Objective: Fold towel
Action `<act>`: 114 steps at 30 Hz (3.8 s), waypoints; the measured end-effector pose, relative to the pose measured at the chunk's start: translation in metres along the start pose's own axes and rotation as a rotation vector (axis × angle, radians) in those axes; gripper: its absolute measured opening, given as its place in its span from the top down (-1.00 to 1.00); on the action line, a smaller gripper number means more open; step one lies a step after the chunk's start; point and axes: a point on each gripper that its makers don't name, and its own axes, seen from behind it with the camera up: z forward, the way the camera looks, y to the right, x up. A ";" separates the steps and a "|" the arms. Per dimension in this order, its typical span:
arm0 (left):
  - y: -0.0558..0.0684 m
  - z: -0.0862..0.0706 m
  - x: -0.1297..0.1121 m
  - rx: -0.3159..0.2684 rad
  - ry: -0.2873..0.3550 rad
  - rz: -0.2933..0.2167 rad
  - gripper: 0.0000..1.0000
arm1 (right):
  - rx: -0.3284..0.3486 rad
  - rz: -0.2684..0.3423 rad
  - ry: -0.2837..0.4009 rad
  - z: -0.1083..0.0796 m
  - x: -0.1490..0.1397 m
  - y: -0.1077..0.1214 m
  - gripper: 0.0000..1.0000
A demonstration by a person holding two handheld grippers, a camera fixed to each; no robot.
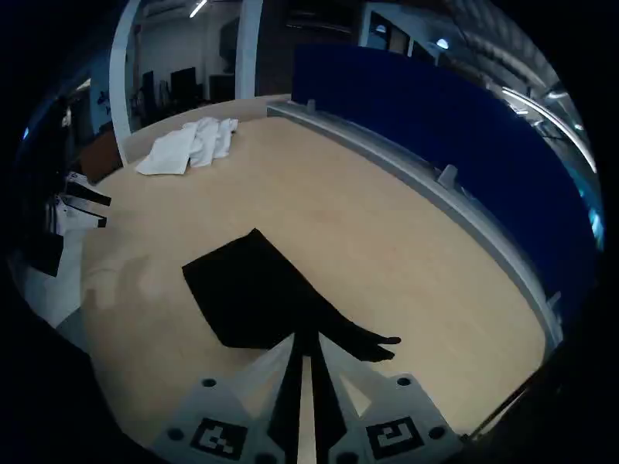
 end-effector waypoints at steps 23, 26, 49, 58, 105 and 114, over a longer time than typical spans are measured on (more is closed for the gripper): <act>-0.023 -0.022 -0.008 0.051 0.045 -0.107 -0.88 | 0.146 -0.180 0.023 0.053 0.071 -0.082 0.87; -0.026 -0.025 -0.011 0.063 0.048 -0.119 -0.89 | 0.179 -0.191 0.013 0.073 0.069 -0.106 0.88; -0.035 -0.033 -0.024 0.080 0.046 -0.157 -0.88 | 0.252 -0.133 -0.077 0.124 0.027 -0.156 0.38; -0.033 -0.034 -0.021 0.071 0.048 -0.160 -0.89 | 0.210 -0.125 -0.069 0.110 0.019 -0.143 -0.67; -0.020 -0.031 -0.022 0.059 0.046 -0.138 -0.88 | 0.107 0.021 -0.152 0.082 -0.069 -0.114 0.37; -0.019 -0.029 -0.021 0.058 0.044 -0.138 -0.89 | 0.123 0.040 -0.148 0.082 -0.067 -0.114 0.75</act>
